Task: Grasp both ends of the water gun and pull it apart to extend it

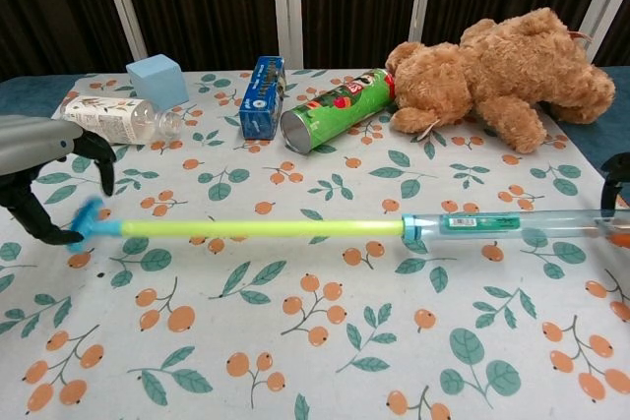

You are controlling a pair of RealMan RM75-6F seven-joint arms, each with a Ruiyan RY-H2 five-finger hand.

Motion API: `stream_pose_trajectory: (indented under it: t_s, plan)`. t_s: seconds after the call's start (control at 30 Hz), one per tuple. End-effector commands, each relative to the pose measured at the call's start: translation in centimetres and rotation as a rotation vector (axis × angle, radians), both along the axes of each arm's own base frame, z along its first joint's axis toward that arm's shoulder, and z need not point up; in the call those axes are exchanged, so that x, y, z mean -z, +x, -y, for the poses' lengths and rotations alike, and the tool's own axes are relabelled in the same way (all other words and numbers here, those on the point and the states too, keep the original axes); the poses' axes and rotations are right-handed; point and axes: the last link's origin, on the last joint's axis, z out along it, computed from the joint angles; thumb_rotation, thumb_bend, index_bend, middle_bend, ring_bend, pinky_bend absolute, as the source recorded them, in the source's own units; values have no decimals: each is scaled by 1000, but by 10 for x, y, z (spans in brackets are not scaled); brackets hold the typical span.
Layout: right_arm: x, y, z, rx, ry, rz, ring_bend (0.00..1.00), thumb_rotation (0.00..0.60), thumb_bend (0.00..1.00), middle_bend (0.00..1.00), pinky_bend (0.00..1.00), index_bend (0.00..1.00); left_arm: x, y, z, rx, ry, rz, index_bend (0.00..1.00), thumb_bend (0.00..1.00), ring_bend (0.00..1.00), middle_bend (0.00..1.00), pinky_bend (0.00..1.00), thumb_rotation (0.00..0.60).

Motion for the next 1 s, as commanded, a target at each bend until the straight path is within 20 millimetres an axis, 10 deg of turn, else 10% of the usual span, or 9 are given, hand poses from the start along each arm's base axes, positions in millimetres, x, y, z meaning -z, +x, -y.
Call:
stream_pose_trajectory:
  t_s: [0.03,0.47,1.0]
  plan:
    - [-1,2,0,-13,-3,5,0,600,389,0,0,0,0,0,1,2,-4,11,144,136,22,49,136,600]
    - [-23,5,-15,-64,-45,97,0,600,389,0,0,0,-23,-10,23,34,31,133,140,133,23,55,126,600]
    - [-99,-25,-118,-278,-151,123,0,600,334,0,0,0,-98,-85,115,133,185,195,0,131,0,0,59,600]
